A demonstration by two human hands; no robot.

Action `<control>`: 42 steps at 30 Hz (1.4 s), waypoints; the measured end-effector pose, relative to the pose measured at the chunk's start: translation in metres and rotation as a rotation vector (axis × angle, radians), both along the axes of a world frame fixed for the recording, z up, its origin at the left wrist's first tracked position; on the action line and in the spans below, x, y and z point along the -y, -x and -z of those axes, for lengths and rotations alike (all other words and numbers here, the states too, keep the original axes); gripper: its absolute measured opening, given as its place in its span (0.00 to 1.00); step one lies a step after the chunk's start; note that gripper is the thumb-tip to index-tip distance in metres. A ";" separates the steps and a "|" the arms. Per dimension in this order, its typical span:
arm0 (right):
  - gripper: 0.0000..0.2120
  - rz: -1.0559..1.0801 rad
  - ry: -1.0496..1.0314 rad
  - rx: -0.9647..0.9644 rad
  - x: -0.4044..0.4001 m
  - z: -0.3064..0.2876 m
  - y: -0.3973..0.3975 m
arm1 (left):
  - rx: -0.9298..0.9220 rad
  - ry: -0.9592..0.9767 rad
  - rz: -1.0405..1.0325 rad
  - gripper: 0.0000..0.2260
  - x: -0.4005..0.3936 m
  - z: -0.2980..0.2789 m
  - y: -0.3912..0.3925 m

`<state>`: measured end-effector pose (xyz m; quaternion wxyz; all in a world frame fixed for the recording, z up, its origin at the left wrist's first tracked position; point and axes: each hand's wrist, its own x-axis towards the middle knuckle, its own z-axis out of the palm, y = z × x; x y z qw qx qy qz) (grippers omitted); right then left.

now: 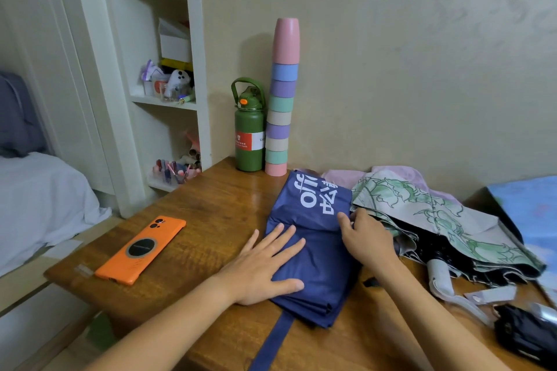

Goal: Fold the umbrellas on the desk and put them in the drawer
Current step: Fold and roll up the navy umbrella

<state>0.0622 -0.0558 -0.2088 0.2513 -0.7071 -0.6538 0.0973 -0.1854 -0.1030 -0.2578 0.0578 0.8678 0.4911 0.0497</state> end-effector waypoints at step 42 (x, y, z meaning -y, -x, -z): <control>0.28 -0.383 -0.104 -0.805 0.050 0.015 0.022 | 0.001 0.034 -0.040 0.37 0.001 -0.003 -0.001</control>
